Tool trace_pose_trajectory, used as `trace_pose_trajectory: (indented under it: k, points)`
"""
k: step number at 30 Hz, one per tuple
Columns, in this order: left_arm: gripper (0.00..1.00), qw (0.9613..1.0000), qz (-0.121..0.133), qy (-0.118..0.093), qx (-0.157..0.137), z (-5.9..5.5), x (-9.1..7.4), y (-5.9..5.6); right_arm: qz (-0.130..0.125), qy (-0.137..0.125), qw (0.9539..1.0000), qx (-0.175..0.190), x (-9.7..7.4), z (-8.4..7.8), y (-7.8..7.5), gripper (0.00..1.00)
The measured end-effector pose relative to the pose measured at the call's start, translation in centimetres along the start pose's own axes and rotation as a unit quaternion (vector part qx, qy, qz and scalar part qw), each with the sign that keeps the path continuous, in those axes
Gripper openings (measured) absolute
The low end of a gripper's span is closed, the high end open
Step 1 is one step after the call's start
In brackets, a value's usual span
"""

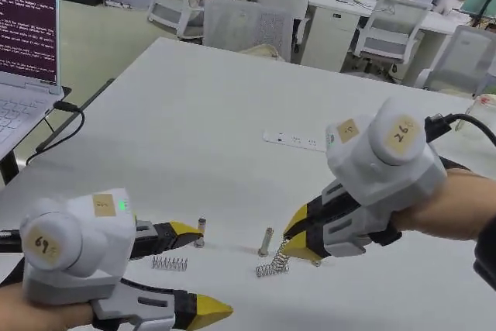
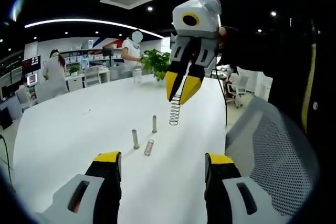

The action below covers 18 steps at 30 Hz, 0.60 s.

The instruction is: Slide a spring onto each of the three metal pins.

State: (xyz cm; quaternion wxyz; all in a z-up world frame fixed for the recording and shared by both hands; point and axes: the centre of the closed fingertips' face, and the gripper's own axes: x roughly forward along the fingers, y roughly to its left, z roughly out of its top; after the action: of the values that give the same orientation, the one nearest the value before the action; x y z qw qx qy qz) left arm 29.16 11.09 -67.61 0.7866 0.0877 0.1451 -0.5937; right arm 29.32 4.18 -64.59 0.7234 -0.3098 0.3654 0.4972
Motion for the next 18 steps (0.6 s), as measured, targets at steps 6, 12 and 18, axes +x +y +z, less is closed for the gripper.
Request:
trace_pose_trajectory:
  k: [6,12,18]
  points:
    - [0.68,0.9996,0.025,-0.002,-0.012,-1.0,-1.2,0.5,-0.008,-0.002,0.9999,0.006,-0.4,-0.4,-0.6,0.07]
    - [0.71,0.9987,0.045,-0.005,-0.024,-1.8,-2.2,1.0,-0.015,-0.005,0.9998,0.011,-0.9,-0.7,-1.1,0.07]
    - [0.72,0.9972,0.065,-0.011,-0.035,-2.1,-2.9,1.7,-0.026,-0.008,0.9994,0.02,-1.7,-1.1,-1.9,0.07]
